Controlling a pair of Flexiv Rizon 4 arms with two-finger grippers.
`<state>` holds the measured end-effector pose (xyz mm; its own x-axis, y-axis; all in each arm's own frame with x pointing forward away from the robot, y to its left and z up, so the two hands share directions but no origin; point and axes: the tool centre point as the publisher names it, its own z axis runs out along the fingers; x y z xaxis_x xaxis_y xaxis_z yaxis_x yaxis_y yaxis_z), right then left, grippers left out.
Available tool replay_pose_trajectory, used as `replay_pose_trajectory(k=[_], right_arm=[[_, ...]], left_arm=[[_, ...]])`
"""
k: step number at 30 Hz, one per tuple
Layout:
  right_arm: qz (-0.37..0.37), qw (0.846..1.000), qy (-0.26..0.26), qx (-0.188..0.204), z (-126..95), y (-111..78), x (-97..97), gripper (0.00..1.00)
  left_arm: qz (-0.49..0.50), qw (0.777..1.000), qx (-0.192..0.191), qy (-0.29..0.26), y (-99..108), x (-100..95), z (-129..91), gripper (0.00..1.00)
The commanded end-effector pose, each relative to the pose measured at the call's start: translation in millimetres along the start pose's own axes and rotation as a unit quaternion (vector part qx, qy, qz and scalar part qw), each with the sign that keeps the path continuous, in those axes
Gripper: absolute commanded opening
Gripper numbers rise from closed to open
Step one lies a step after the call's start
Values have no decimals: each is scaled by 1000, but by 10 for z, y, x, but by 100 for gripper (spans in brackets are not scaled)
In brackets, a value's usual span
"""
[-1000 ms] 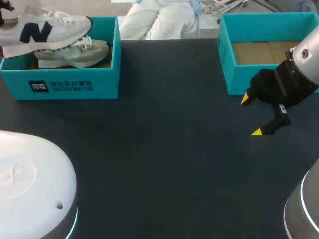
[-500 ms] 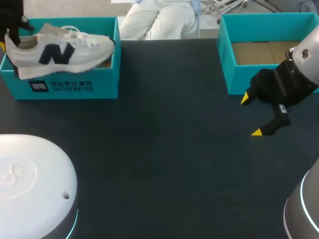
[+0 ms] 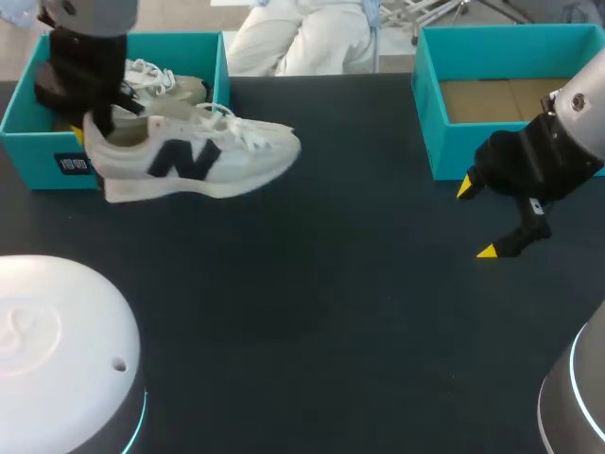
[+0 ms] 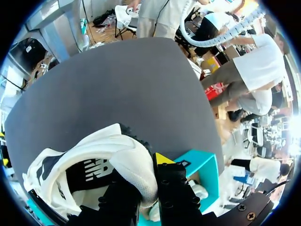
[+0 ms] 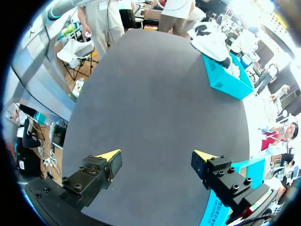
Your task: Take the shoe out of the shoebox, open the shoe tongue, remove and reinsert the insole, then place the shoe into the shoebox
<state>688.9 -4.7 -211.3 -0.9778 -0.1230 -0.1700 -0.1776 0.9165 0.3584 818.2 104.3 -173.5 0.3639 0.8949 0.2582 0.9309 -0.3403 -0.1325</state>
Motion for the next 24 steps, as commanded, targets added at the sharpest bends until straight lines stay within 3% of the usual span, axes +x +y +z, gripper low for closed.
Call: replay_pose_trajectory(k=[1,10,24], right_arm=[[0,1000,0,1,15,6,-5,100],[0,1000,0,1,15,6,-5,100],[0,1000,0,1,15,6,-5,100]], left_arm=[[2,1000,-23,9,-99,-233,-68,0],[35,999,-4,-3,-205,-760,-81,0],[35,999,-4,-3,-205,-760,-81,0]])
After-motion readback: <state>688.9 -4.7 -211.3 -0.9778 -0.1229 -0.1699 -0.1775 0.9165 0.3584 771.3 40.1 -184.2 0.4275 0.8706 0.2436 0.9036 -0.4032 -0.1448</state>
